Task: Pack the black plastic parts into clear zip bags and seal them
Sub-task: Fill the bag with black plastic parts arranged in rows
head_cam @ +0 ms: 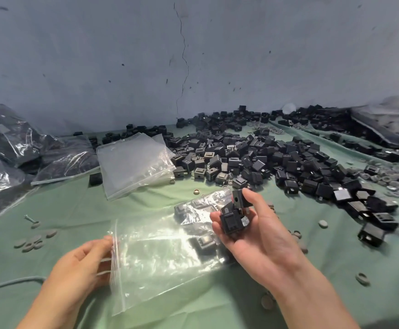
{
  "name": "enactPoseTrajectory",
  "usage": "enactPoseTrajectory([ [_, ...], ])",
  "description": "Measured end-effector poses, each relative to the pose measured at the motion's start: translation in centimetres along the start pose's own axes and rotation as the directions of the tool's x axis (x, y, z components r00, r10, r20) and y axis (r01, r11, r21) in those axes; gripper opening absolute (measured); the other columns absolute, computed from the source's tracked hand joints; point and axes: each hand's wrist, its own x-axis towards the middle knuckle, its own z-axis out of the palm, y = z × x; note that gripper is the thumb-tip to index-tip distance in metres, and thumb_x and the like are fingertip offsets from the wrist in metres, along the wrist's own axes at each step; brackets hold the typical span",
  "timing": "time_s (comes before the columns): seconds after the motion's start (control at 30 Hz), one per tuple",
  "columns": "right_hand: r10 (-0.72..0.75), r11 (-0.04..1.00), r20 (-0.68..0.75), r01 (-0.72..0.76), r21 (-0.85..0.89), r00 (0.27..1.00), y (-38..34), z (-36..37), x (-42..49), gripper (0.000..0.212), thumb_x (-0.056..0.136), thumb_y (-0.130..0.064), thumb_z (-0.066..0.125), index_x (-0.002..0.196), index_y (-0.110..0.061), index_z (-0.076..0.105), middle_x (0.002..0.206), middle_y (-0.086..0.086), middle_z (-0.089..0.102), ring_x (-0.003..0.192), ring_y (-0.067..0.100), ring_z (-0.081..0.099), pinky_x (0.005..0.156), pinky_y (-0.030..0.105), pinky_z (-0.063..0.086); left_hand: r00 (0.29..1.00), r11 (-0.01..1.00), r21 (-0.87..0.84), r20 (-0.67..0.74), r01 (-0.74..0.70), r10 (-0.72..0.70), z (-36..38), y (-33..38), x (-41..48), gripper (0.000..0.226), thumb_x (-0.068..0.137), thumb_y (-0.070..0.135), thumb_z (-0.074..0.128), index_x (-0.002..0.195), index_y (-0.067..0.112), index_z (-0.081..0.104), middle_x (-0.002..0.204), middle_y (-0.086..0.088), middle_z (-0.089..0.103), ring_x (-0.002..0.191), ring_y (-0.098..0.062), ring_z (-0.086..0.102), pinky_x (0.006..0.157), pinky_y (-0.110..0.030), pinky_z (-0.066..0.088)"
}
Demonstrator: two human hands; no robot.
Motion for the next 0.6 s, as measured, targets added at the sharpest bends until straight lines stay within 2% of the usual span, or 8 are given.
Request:
enactPoseTrajectory([
  [0.07,0.006,1.0,0.011,-0.006,-0.001,1.0,0.4,0.2,0.0,0.062,0.084,-0.031,0.076,0.135,-0.003,0.056,0.137,0.034,0.052,0.099,0.039,0.066,0.093,0.045,0.055,0.958,0.96,0.195,-0.166,-0.202,0.235,-0.1,0.3,-0.1,0.014,0.097,0.023,0.06,0.089,0.022,0.072,0.084,-0.006,0.072,0.073,-0.024,0.064,0.072,-0.039,0.053],
  [0.1,0.01,1.0,0.023,-0.01,-0.004,1.0,0.6,0.4,0.0,0.062,0.084,-0.031,0.076,0.135,-0.003,0.055,0.137,0.034,0.053,0.099,0.039,0.066,0.095,0.046,0.054,0.917,0.916,0.247,-0.17,-0.316,0.362,0.2,0.8,-0.5,0.012,0.095,0.032,0.062,0.087,0.03,0.071,0.083,0.001,0.071,0.077,-0.022,0.065,0.075,-0.042,0.051],
  [0.2,0.045,0.999,0.082,-0.043,-0.023,0.996,1.9,1.1,-0.1,0.06,0.081,-0.032,0.077,0.129,-0.001,0.058,0.114,0.029,0.064,0.094,0.038,0.064,0.099,0.044,0.051,0.831,0.794,0.255,0.08,-0.551,0.551,2.3,2.6,-2.4,0.025,0.084,0.063,0.055,0.096,0.045,0.066,0.087,0.017,0.069,0.075,-0.006,0.064,0.066,-0.025,0.051],
  [0.27,0.076,0.996,0.126,-0.071,-0.048,0.989,3.0,1.9,-0.3,0.049,0.08,-0.034,0.076,0.116,-0.005,0.058,0.099,0.023,0.061,0.094,0.036,0.062,0.099,0.043,0.049,0.773,0.711,0.304,0.234,-0.634,0.589,4.4,3.0,-3.2,0.031,0.084,0.068,0.051,0.102,0.046,0.063,0.094,0.024,0.065,0.078,-0.002,0.063,0.062,-0.012,0.047],
  [0.33,0.103,0.994,0.193,-0.097,-0.041,0.976,4.0,2.8,-0.5,0.038,0.084,-0.034,0.073,0.108,-0.008,0.057,0.099,0.02,0.058,0.098,0.034,0.061,0.098,0.043,0.052,0.727,0.644,0.338,0.333,-0.686,0.6,6.1,2.9,-3.8,0.03,0.087,0.066,0.051,0.106,0.045,0.06,0.101,0.024,0.06,0.082,-0.003,0.062,0.067,-0.011,0.044],
  [0.4,0.111,0.993,0.254,-0.097,-0.069,0.961,4.9,3.1,-0.7,0.033,0.087,-0.034,0.069,0.104,-0.008,0.058,0.094,0.016,0.059,0.093,0.029,0.061,0.083,0.04,0.058,0.708,0.621,0.34,0.375,-0.706,0.599,7.0,2.5,-4.2,0.033,0.082,0.064,0.05,0.107,0.043,0.058,0.103,0.024,0.056,0.083,-0.003,0.059,0.068,-0.012,0.041],
  [0.5,0.119,0.99,0.311,-0.09,-0.106,0.943,5.4,2.9,-0.7,0.031,0.089,-0.035,0.067,0.102,-0.008,0.056,0.086,0.014,0.061,0.079,0.025,0.065,0.075,0.036,0.059,0.722,0.67,0.278,0.351,-0.689,0.597,7.1,2.2,-4.6,0.034,0.077,0.059,0.054,0.102,0.038,0.062,0.101,0.022,0.057,0.084,-0.003,0.06,0.068,-0.013,0.041],
  [0.6,0.123,0.986,0.323,-0.078,-0.148,0.938,5.4,2.7,-0.4,0.029,0.087,-0.039,0.068,0.095,-0.012,0.061,0.091,0.016,0.064,0.085,0.029,0.069,0.087,0.042,0.057,0.781,0.773,0.189,0.328,-0.606,0.532,6.0,2.3,-4.6,0.029,0.073,0.052,0.062,0.099,0.04,0.068,0.099,0.019,0.064,0.08,-0.007,0.065,0.066,-0.012,0.046],
])
